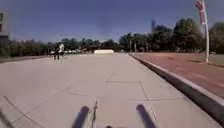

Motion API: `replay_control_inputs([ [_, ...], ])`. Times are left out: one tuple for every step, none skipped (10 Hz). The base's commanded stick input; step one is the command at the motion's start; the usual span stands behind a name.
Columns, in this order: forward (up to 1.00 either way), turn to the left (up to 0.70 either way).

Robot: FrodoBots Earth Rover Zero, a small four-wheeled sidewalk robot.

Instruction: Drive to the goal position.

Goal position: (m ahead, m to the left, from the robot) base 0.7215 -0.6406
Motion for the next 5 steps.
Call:
replay_control_inputs([
  [0.16,0.00],
  [0.10,0.00],
  [0.03,0.00],
  [0.00,0.00],
  [0.00,0.00],
])
